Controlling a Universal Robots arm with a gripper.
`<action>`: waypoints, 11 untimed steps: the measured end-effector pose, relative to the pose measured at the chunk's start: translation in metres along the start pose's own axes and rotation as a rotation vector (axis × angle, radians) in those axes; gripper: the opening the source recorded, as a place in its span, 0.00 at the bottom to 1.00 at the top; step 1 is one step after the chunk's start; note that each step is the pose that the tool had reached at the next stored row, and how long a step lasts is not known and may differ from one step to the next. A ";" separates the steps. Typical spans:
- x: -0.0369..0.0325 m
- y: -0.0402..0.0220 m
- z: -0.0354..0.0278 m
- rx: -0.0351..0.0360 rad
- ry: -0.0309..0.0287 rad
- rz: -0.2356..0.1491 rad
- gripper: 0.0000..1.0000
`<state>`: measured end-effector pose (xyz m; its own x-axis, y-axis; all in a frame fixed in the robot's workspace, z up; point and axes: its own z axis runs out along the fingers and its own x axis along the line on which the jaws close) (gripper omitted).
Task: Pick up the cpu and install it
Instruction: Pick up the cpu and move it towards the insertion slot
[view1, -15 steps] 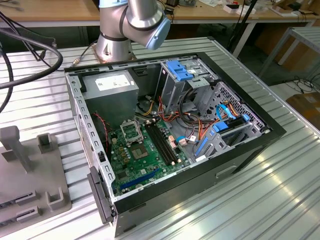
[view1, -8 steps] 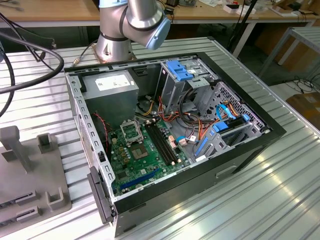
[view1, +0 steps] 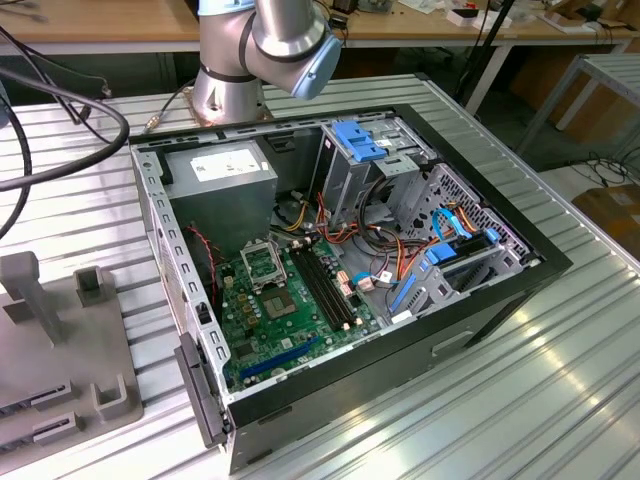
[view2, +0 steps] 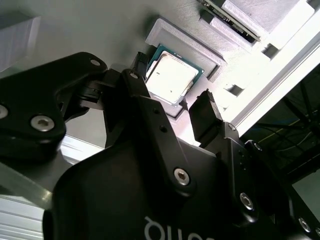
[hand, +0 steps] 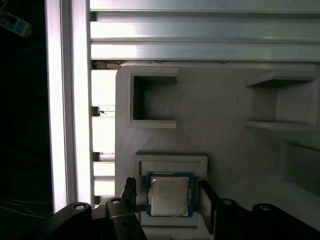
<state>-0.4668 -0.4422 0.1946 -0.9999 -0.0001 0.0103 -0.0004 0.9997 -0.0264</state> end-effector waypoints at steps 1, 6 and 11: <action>-0.0002 0.0000 0.0002 0.0000 0.0000 0.000 0.61; -0.0006 0.0000 0.0016 0.0000 0.0001 0.000 0.61; -0.0007 -0.0001 0.0029 0.0050 0.0001 0.000 0.61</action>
<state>-0.4661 -0.4424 0.1917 -0.9999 -0.0003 0.0104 -0.0007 0.9995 -0.0313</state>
